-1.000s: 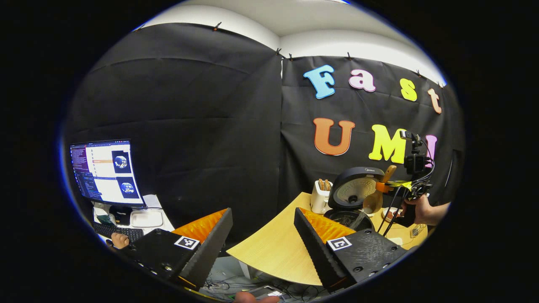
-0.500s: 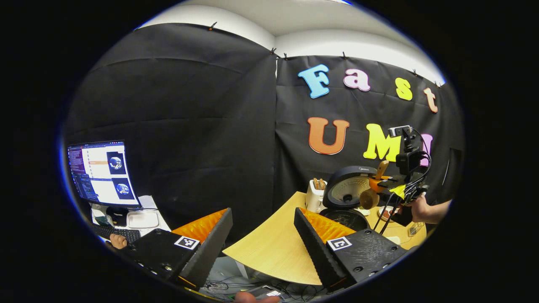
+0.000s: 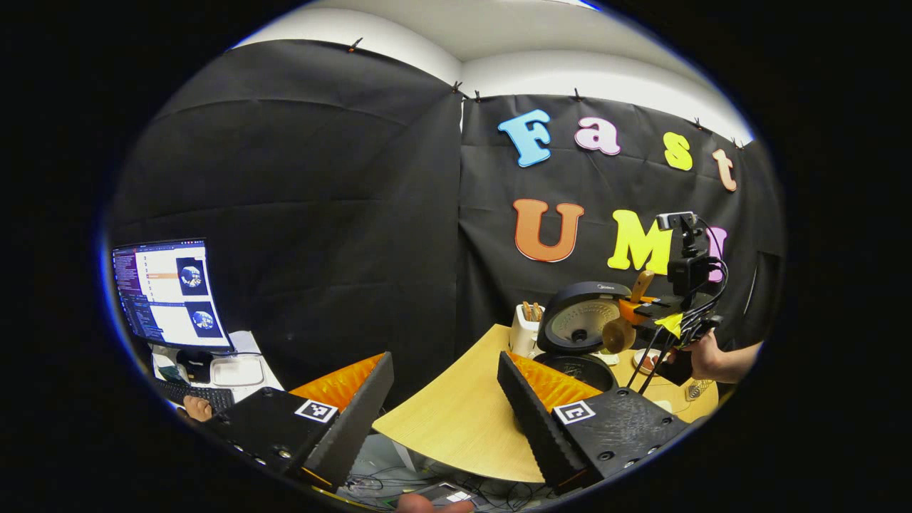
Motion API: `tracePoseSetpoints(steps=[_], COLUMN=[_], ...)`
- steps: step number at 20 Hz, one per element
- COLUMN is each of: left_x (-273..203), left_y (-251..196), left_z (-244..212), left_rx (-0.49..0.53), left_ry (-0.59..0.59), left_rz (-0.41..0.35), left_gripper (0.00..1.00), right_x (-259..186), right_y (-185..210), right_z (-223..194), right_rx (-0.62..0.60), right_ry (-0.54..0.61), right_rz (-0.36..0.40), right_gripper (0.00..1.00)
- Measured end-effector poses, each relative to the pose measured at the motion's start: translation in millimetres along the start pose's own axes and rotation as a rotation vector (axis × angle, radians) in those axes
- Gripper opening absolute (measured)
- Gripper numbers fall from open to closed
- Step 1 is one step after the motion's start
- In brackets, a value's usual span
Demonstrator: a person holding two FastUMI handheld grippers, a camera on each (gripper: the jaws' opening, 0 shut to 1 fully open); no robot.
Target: Close the left gripper, press the button to open the rice cooker; take a wooden spoon from the chopstick holder with the right hand, scoop a spoonful of rice and pour it into the rice cooker, then put the wooden spoon back into the chopstick holder.
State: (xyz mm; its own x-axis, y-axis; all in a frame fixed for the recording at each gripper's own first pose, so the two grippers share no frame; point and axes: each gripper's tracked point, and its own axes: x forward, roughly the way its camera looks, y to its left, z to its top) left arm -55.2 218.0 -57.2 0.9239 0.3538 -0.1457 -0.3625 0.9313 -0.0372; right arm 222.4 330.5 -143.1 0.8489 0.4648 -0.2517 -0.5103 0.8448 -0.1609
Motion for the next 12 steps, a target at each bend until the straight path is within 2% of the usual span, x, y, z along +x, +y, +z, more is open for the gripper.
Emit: tracePoseSetpoints(steps=[3,7,12], left_x=[1.2,1.4,2.6], left_y=[-14.3,-45.8,-97.3], left_z=[3.4,11.7,19.6], left_rx=[0.0,0.016,0.03], left_ry=[0.0,-0.006,-0.015], left_rz=[-0.026,-0.078,-0.148], left_gripper=[0.95,0.95,0.95], right_x=[-17.8,-48.5,-95.5], right_y=[-10.5,-35.1,-100.2], right_z=[12.6,29.5,34.0], right_rx=[0.147,0.285,0.439], right_ry=[-0.013,-0.05,-0.067], right_rz=[0.012,0.036,-0.008], right_gripper=[0.08,0.08,0.08])
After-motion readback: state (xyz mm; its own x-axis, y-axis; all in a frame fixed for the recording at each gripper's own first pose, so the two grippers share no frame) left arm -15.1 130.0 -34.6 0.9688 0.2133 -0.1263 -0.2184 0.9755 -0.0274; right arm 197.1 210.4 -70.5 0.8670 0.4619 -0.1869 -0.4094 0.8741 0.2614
